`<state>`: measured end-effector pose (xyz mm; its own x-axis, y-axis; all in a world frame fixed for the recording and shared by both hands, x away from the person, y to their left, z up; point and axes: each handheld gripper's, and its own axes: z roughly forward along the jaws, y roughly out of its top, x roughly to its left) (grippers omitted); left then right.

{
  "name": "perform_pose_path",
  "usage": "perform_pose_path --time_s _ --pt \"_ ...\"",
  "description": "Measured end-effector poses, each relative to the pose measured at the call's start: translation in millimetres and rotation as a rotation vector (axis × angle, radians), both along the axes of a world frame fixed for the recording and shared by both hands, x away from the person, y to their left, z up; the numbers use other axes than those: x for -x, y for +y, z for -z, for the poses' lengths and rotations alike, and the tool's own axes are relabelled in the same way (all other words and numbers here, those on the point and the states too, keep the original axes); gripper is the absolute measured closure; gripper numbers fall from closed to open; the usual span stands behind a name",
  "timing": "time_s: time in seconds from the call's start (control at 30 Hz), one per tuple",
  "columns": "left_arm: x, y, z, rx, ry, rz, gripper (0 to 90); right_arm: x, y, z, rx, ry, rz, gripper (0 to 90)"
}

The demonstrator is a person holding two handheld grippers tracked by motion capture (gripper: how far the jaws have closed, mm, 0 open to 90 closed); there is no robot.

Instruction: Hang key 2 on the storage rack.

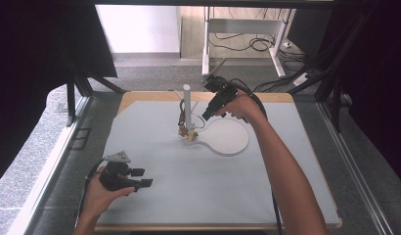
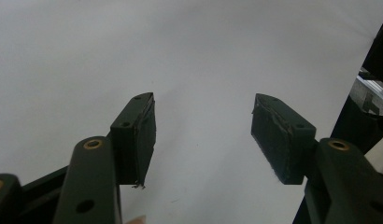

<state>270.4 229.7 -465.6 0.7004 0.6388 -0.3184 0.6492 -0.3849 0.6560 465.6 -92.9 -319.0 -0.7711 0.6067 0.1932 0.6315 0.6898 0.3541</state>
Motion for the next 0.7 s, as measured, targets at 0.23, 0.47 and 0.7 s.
perform_pose_path --time_s 0.23,0.47,0.7 --pt "-4.4 2.8 -1.9 -0.002 -0.002 -0.007 40.5 21.4 -16.7 2.6 -0.015 -0.053 -0.009 57.9" --pt "-7.4 7.3 -5.2 0.009 -0.005 -0.019 40.4 42.5 -36.8 6.6 -0.039 -0.097 -0.002 53.9" --pt "-9.6 3.6 -3.3 -0.003 -0.001 -0.010 40.3 66.6 -69.6 23.1 -0.069 -0.131 0.015 51.9"
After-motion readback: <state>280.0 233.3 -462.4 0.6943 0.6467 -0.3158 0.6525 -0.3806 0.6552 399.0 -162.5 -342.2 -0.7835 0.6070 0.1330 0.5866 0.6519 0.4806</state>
